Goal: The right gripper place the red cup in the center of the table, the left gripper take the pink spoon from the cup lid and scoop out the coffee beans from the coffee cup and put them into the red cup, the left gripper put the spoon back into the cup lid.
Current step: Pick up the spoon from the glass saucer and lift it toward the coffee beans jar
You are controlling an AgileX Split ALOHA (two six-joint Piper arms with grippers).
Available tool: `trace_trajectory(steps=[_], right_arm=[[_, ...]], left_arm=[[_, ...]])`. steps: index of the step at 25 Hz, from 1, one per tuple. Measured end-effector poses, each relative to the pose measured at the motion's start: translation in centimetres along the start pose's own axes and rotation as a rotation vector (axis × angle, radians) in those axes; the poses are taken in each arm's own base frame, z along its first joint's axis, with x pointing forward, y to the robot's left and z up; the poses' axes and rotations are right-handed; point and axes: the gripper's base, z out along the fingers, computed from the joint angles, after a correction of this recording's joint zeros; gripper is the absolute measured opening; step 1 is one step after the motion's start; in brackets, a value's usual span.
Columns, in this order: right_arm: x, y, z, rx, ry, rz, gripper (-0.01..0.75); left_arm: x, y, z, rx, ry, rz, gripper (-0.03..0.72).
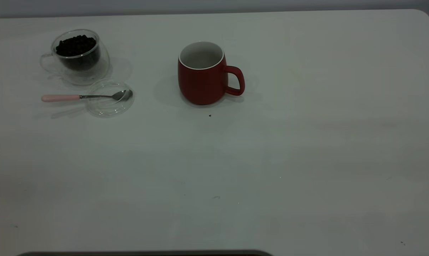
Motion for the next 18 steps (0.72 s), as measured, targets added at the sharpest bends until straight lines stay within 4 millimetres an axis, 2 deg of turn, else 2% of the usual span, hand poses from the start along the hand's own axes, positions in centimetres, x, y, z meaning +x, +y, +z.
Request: trace_trajectory(steps=[18], right_arm=[[0.0,0.0,0.0,0.0,0.0,0.0,0.439]], left_arm=[[-0.07,0.01,0.0,-0.001,-0.008,0.003,0.465]])
